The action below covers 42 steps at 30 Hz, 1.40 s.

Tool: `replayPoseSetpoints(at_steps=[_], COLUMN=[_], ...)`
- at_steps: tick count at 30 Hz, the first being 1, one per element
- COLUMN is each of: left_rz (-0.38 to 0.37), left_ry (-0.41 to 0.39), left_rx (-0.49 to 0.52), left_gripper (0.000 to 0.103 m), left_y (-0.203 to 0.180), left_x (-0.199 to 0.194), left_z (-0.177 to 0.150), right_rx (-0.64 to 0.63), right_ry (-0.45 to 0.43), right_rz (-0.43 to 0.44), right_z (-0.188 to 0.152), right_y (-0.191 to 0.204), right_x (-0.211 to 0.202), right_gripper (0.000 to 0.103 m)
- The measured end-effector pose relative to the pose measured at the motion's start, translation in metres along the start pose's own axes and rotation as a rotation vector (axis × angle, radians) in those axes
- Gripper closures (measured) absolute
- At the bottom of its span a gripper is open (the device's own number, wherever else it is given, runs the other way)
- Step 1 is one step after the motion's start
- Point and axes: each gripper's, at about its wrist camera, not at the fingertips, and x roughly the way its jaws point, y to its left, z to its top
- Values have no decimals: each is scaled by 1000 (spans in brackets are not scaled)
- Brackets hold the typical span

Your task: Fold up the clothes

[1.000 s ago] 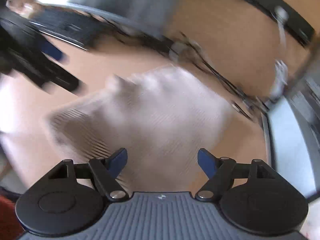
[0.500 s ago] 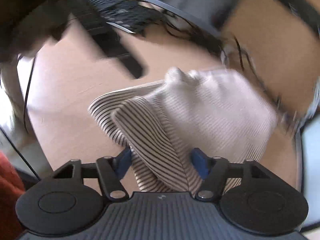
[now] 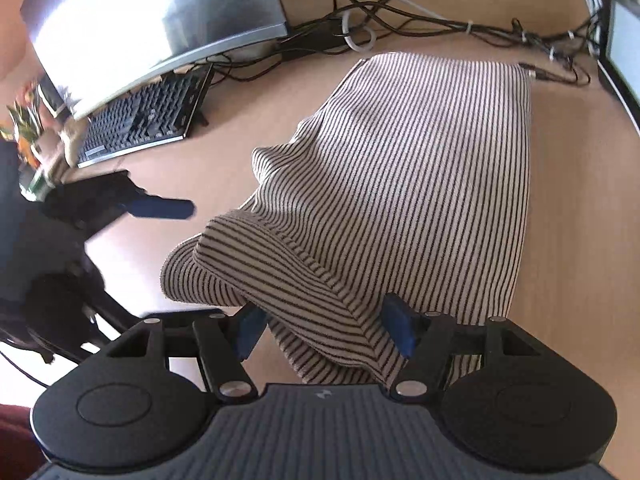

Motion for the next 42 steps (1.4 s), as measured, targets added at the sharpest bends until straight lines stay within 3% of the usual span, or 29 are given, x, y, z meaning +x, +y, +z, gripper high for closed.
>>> replayPoseSetpoints(at_steps=[5, 10, 13, 22, 27, 28, 29, 32, 37, 42], left_rz=[-12, -24, -31, -81, -111, -115, -117, -115, -76, -113], left_ry=[15, 31, 40, 67, 82, 81, 76, 42, -37, -85], left_rx=[-85, -170, -221, -326, -381, -395, -401, -416, -503, -513], left_gripper=[5, 5, 7, 10, 12, 12, 12, 10, 9, 11], left_y=[9, 18, 24, 28, 29, 32, 35, 42, 67, 78], left_x=[7, 14, 18, 28, 32, 33, 32, 20, -17, -31], left_z=[13, 27, 35, 46, 52, 53, 54, 54, 29, 16], right_rx=[-56, -312, -439, -562, -591, -617, -643, -706, -775, -859], right_ry=[-12, -90, -142, -188, -201, -192, -182, -158, -111, 36], right_rz=[-6, -142, -225, -394, -446, -451, -456, -470, -488, -421], right_z=[-5, -19, -29, -40, -26, -24, -22, -13, 6, -4], right_y=[5, 30, 37, 33, 27, 28, 28, 29, 29, 49], right_x=[-6, -20, -23, 14, 22, 22, 23, 19, 7, 1], right_gripper=[38, 23, 20, 20, 44, 57, 63, 70, 73, 75])
